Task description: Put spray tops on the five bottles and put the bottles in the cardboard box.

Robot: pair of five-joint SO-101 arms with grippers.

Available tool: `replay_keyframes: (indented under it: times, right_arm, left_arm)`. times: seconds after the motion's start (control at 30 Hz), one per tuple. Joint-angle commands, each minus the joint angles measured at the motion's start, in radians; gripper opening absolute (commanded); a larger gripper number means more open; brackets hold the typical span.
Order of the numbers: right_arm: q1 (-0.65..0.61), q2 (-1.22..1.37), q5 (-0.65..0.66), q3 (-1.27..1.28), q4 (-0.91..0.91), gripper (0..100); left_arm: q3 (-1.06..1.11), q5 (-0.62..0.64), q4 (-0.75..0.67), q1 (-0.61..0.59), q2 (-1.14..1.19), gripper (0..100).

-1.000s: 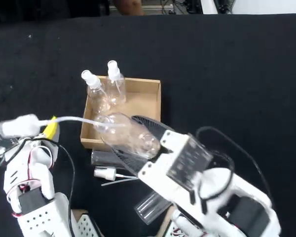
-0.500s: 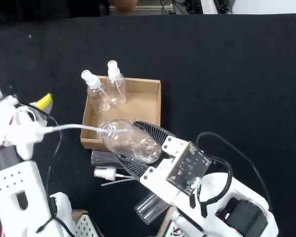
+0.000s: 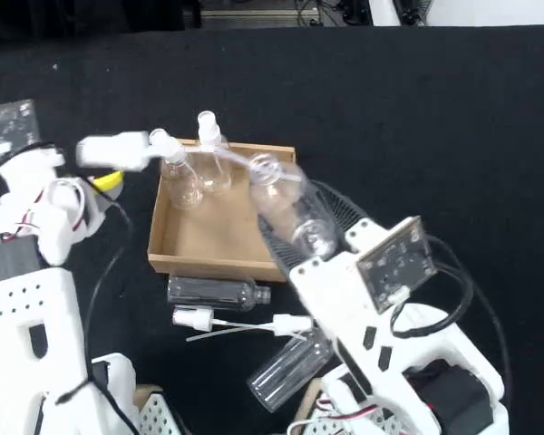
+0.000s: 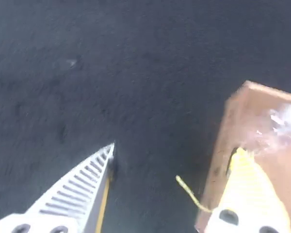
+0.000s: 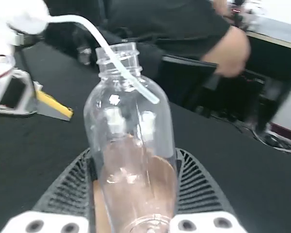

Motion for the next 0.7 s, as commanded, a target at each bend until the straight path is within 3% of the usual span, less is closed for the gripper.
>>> replay_keyframes:
  times: [0.0, 0.27, 0.47, 0.67]
  right_arm:
    - [0.041, -0.01, -0.011, -0.008, -0.038, 2.8]
    - [0.091, -0.008, -0.08, -0.004, -0.089, 2.8]
    - [0.101, -0.01, -0.097, 0.002, -0.104, 2.8]
    - [0.1, -0.005, -0.097, 0.002, -0.109, 2.8]
  left_arm:
    - [-0.087, -0.011, -0.035, 0.107, -0.118, 34]
    - [-0.024, -0.012, -0.13, 0.309, -0.364, 34]
    - [0.065, -0.012, -0.229, 0.332, -0.442, 33]
    - [0.119, -0.009, -0.244, 0.348, -0.453, 10]
